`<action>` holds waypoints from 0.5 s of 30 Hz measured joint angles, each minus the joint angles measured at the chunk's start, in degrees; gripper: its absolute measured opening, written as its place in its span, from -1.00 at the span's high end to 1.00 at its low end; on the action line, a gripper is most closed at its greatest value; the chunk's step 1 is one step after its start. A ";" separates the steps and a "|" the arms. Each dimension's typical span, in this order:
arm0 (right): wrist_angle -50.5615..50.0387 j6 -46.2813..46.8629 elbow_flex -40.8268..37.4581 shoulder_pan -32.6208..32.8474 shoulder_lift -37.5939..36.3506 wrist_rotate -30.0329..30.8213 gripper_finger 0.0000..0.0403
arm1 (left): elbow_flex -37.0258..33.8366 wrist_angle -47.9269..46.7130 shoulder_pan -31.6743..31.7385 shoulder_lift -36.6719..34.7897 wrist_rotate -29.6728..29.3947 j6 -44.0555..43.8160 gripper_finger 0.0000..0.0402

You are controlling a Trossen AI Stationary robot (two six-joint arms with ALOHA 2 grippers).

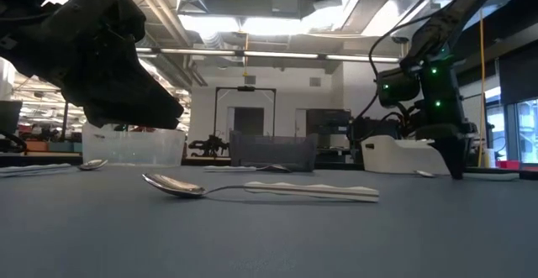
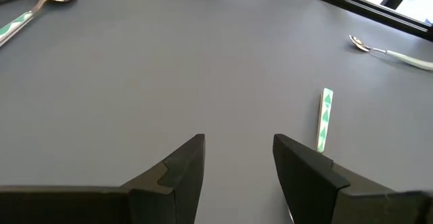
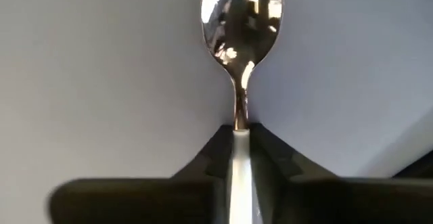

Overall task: Sort silverware by color (type)
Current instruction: Put the blue spoon into the black bin

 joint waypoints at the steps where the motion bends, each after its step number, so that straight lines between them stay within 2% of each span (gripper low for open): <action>1: -0.04 -1.00 0.15 0.00 -0.01 -0.03 0.93 | 0.00 0.00 0.00 0.00 -0.01 0.02 0.15; 5: 0.04 -2.74 0.28 0.02 -0.11 1.35 0.92 | 0.00 0.00 0.07 -0.02 -0.15 0.20 0.15; 9: 0.13 -3.45 0.28 0.19 -1.13 1.43 0.92 | 0.00 0.18 1.28 -1.39 1.04 4.78 0.15; 15: 3.34 -4.28 0.26 4.30 -3.96 3.73 0.96 | 0.00 0.06 6.28 -7.03 7.05 14.60 0.15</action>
